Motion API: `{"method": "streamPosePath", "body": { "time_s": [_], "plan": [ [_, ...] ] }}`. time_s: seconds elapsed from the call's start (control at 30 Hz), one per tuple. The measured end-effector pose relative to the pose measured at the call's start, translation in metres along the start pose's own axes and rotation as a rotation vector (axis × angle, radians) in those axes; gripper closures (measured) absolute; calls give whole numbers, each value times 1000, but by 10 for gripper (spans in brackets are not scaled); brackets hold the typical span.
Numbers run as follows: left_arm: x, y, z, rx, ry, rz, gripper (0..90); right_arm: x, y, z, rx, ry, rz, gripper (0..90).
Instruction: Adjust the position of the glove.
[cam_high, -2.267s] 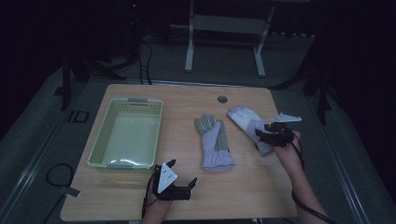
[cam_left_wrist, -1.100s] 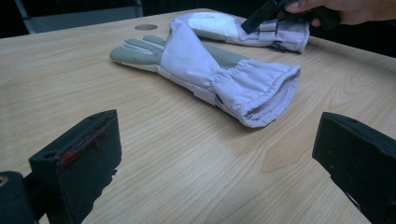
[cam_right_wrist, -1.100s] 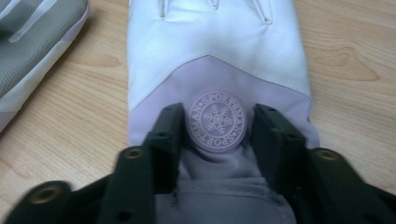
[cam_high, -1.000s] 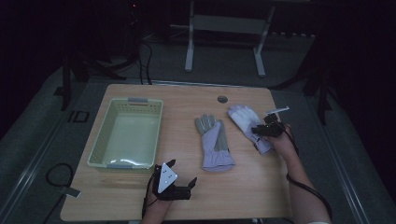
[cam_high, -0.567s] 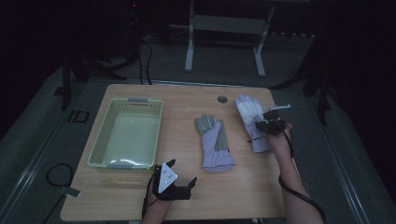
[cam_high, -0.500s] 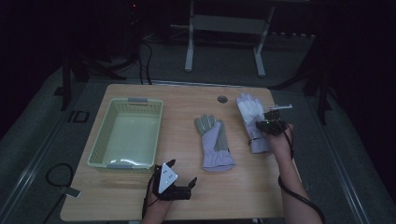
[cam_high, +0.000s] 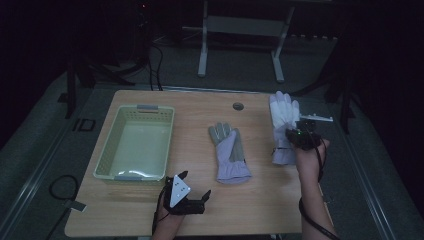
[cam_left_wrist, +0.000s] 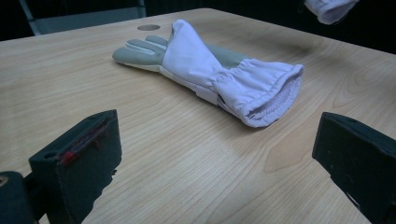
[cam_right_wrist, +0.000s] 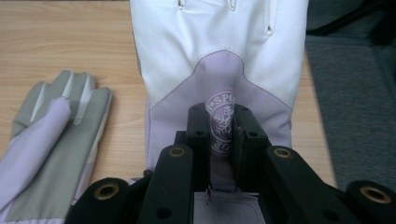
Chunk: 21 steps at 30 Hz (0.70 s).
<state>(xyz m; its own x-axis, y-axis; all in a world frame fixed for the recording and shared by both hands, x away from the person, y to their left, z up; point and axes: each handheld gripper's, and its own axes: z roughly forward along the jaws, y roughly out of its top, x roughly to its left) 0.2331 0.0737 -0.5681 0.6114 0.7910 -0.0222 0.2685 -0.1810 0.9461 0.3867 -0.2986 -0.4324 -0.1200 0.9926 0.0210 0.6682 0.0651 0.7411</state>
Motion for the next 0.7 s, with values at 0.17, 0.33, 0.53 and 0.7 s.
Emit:
{"method": "streamPosePath", "body": {
  "time_s": [0.17, 0.33, 0.53, 0.7],
  "plan": [
    [-1, 0, 0, 2, 2, 5, 14, -3, -26, 0, 3, -33, 63, 790],
    [0, 0, 0, 3, 5, 4, 14, -6, -52, 27, 70, -25, 132, 783],
    [0, 0, 1, 7, -1, 1, 14, -6, -63, 57, 123, -34, 157, 737],
    [0, 0, 0, 3, 0, 5, 14, -2, -71, 69, 117, -44, 118, 661]
  ]
}}
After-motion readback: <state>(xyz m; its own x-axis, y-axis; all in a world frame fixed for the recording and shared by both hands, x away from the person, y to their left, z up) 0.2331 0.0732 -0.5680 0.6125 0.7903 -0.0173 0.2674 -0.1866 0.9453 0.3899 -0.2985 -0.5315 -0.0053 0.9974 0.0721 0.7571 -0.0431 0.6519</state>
